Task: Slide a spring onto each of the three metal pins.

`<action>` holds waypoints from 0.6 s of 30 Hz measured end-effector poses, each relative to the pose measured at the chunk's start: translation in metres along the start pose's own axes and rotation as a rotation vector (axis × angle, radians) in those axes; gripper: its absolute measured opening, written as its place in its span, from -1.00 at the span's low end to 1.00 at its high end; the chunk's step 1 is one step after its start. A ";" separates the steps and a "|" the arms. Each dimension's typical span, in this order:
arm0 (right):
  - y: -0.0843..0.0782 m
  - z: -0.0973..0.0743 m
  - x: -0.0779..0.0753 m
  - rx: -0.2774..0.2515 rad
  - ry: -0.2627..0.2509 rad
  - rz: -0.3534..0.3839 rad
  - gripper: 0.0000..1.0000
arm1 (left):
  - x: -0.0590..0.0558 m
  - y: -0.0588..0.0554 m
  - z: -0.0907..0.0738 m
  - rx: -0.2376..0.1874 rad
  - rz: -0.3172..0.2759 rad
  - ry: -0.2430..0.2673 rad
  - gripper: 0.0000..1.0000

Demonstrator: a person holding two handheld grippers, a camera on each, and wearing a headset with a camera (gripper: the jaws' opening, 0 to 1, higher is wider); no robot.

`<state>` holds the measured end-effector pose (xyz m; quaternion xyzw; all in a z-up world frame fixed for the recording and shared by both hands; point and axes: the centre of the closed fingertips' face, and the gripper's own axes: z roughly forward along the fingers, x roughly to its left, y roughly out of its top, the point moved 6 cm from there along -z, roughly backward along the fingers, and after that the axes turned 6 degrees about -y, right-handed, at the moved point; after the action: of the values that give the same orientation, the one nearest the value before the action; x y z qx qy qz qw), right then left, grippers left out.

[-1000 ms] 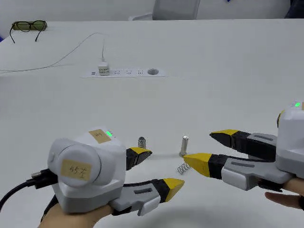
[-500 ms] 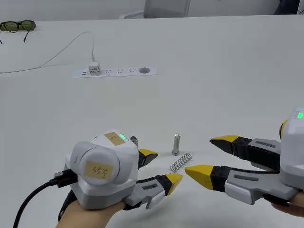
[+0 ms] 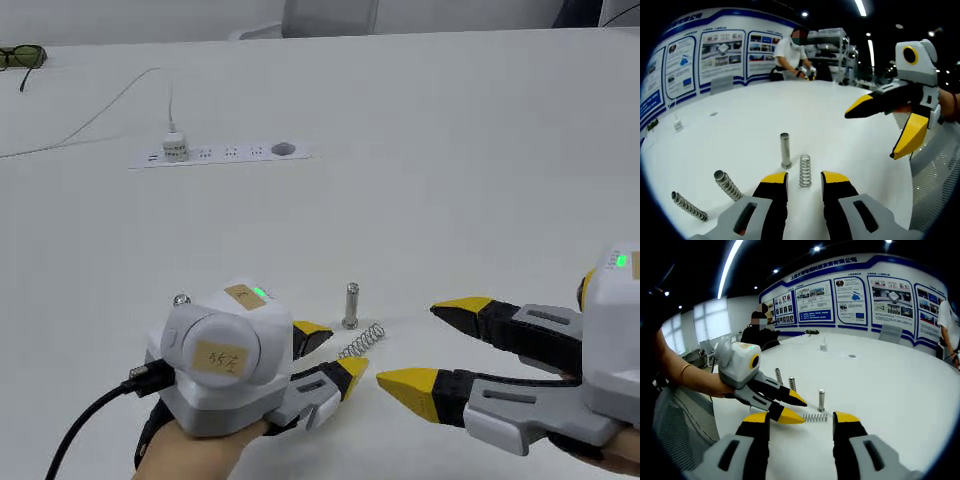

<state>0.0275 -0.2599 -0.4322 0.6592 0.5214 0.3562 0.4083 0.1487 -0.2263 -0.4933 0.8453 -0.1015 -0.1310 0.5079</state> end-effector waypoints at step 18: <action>-0.007 0.000 -0.002 0.008 -0.017 0.059 0.05 | 0.002 -0.009 0.012 0.063 0.010 -0.024 -0.62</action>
<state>0.0245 -0.2610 -0.4390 0.6787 0.4998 0.3604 0.3996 0.1473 -0.2330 -0.5065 0.8587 -0.1160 -0.1354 0.4804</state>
